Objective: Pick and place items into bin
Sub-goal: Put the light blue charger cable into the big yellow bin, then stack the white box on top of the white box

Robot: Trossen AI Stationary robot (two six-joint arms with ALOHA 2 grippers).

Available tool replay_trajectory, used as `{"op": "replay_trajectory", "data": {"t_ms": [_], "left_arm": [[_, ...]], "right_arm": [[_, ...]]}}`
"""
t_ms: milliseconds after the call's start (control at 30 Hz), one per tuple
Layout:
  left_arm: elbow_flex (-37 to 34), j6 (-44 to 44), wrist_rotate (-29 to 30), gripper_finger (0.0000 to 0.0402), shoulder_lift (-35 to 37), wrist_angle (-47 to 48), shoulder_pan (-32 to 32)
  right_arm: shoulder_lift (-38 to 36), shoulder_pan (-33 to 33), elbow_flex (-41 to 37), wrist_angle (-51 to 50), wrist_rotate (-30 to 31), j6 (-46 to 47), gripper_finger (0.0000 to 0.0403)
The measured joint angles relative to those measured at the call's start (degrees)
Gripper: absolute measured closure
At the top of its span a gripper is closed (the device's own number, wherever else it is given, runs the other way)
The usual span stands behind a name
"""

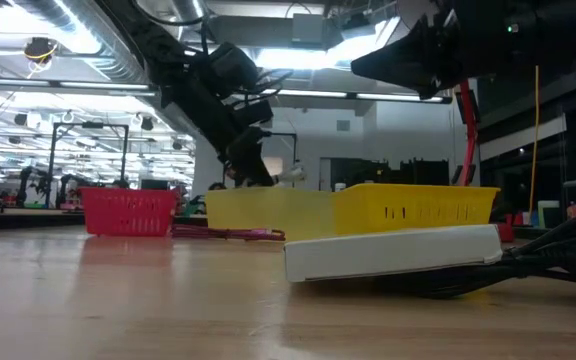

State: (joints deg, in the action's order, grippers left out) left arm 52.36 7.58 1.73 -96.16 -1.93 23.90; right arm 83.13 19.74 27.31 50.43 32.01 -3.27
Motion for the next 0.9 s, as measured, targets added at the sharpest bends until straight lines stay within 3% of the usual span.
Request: {"op": "replay_trajectory", "data": {"t_ms": [433, 533, 733, 900], "left_arm": [[0.0, 1.66, -0.15, 0.0318, 0.96, 0.09, -0.05], [0.0, 1.7, -1.67, 0.0331, 2.47, -0.18, -0.44], [-0.05, 4.88, -10.78, 0.039, 9.43, 0.15, -3.06], [-2.35, 5.67, -15.47, 0.0399, 18.85, -0.59, -4.83]], "right_arm": [[0.0, -2.32, 0.0, -0.07, -0.08, -0.02, 0.0402], [0.0, -2.44, 0.0, -0.07, -0.1, -0.5, 0.0402], [0.0, -2.44, 0.0, -0.04, -0.11, -3.12, 0.0402], [0.0, -2.38, 0.0, -0.07, -0.11, -3.17, 0.0402]]}}
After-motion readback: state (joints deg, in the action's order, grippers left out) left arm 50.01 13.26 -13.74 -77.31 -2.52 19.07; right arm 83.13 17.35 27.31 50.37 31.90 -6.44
